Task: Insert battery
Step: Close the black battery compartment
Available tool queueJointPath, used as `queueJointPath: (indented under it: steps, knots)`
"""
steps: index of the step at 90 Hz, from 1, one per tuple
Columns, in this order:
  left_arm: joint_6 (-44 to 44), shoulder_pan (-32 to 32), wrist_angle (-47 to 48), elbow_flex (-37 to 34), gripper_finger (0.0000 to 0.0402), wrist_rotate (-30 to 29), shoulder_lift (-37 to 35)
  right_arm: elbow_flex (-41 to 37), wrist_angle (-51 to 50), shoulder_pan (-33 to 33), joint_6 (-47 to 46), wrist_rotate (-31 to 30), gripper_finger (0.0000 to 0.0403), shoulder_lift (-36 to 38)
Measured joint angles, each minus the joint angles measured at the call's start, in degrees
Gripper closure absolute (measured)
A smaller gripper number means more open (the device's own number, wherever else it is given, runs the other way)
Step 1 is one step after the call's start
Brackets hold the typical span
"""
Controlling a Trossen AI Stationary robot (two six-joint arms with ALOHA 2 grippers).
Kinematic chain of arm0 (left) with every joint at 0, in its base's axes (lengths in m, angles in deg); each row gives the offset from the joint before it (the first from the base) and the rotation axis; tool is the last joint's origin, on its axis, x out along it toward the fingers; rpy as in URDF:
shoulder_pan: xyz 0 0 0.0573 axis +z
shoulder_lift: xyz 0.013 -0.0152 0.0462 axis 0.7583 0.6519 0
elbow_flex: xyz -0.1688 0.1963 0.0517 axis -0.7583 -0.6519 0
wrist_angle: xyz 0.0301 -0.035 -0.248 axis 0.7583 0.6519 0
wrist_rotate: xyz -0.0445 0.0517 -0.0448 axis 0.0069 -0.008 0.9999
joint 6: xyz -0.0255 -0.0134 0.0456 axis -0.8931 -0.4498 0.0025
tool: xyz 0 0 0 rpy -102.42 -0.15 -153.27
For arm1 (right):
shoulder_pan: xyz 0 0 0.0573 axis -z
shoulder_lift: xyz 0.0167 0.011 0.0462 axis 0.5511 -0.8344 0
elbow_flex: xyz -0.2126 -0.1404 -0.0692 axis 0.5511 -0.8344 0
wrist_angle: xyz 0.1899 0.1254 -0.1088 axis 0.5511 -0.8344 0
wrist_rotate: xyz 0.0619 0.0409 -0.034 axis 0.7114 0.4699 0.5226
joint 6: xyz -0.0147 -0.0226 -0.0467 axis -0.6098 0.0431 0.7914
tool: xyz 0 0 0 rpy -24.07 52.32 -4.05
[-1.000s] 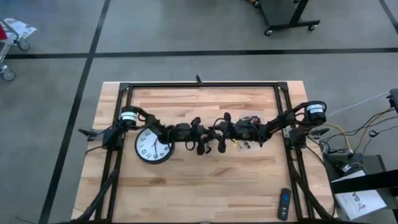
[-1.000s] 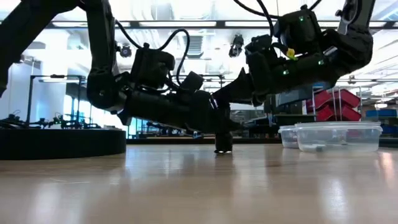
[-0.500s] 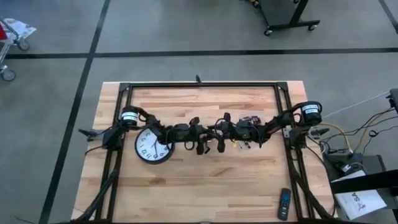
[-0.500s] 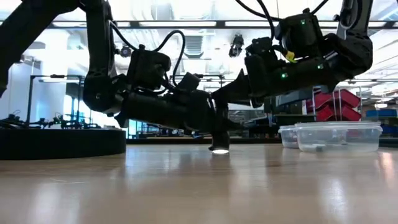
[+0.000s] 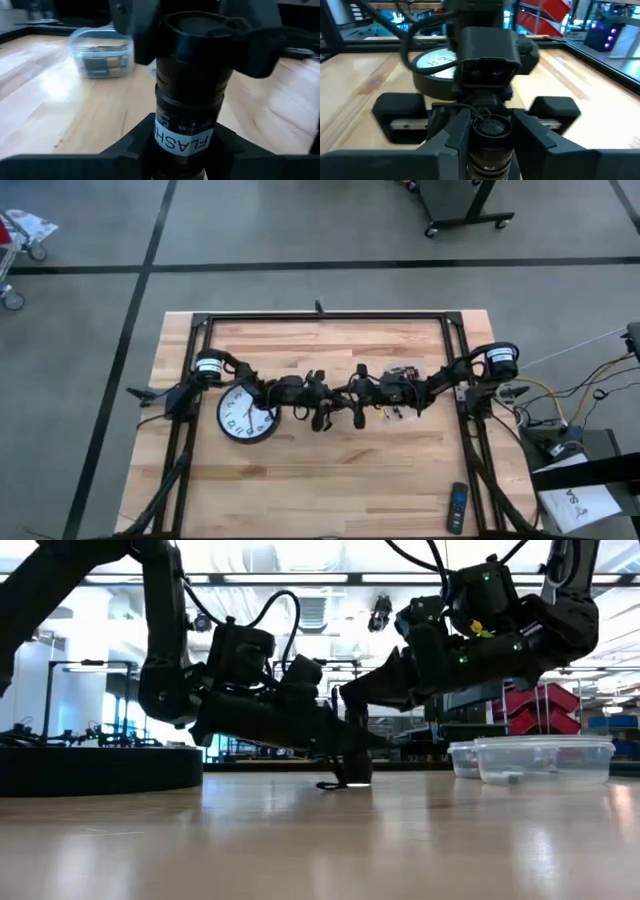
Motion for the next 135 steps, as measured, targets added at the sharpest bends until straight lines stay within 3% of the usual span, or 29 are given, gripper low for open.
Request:
queueJointPath:
  steps: [29,66,91,106,123,135]
  knots:
    - [0.2,5.1,0.9,0.0,0.0303,18.3,-0.8,1.2,-0.7,1.5,1.4,7.0,0.0308,0.1]
    - [0.8,6.5,1.9,2.5,0.0303,34.4,-1.9,5.5,-1.3,5.0,0.9,23.5,0.0308,0.3]
    - [0.1,7.9,1.0,4.1,0.0303,49.3,-3.6,10.1,-2.3,6.0,-1.5,33.6,0.0309,0.5]
    - [1.2,8.6,1.5,4.1,0.03,48.1,-3.7,10.6,-6.4,7.1,0.5,33.5,0.0309,1.3]
    - [1.0,8.7,2.3,4.0,0.0226,43.0,-3.8,10.2,-10.7,7.8,0.9,32.4,0.031,1.0]
    - [1.3,8.8,3.2,4.0,0.0204,41.6,-3.9,10.1,-12.0,7.8,1.6,29.8,0.031,1.0]
